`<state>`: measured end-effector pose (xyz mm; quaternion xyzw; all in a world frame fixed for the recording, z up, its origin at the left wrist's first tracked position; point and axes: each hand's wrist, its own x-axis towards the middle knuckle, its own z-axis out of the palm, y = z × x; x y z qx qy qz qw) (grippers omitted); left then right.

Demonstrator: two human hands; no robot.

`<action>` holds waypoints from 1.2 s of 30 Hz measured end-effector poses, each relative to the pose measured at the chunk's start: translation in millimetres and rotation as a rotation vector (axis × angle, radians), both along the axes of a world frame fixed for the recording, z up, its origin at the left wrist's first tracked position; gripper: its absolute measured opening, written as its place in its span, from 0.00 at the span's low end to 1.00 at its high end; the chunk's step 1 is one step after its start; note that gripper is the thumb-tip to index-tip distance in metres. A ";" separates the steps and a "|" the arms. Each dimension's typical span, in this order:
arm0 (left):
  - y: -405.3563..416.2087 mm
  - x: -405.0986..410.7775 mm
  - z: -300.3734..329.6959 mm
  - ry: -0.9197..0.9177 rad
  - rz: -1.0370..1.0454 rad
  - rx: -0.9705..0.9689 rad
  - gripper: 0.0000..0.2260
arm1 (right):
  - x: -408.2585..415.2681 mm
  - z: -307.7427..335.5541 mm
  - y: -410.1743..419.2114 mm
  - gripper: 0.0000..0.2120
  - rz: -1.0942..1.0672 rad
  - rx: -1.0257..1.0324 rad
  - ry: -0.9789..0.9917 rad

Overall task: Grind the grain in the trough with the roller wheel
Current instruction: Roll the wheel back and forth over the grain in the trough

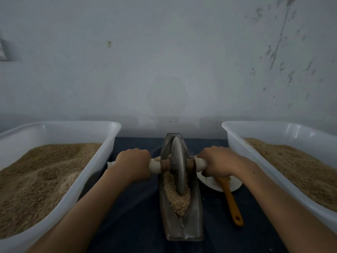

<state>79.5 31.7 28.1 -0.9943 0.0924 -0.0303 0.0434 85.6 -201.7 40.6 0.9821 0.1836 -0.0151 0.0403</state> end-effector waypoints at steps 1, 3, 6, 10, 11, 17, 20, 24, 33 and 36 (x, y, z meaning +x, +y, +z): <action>-0.4 0.4 -0.6 -0.011 0.005 0.004 0.13 | 0.5 -1.2 0.0 0.07 -0.001 -0.001 -0.011; -1.4 1.5 -2.6 -0.039 0.019 0.001 0.11 | 1.1 -4.5 1.0 0.06 -0.008 0.005 -0.081; -2.3 2.7 -7.3 -0.116 0.031 -0.039 0.07 | 4.8 -13.8 2.0 0.06 0.003 0.028 -0.293; -3.1 1.5 -12.2 -0.187 0.043 -0.097 0.04 | 10.4 -22.5 2.6 0.09 0.030 0.077 -0.462; -3.2 1.8 -12.3 -0.184 0.042 -0.097 0.05 | 10.6 -22.6 2.3 0.09 0.028 0.081 -0.464; -1.5 0.8 -3.2 -0.023 0.036 -0.021 0.12 | 4.1 -8.8 0.5 0.10 0.015 0.017 -0.200; -1.3 -0.8 0.7 0.049 0.034 0.005 0.16 | 0.6 -2.3 -0.8 0.05 0.026 -0.007 -0.044; -4.1 -1.9 0.9 0.007 0.045 0.026 0.15 | 0.8 -4.3 -1.9 0.05 0.018 0.011 -0.061; -11.7 -4.1 -5.9 -0.255 0.059 0.006 0.07 | 7.2 -21.7 -2.0 0.04 -0.023 0.145 -0.288; -11.1 -2.6 -3.3 -0.214 0.051 0.017 0.08 | 7.4 -18.3 -2.6 0.03 -0.018 0.099 -0.232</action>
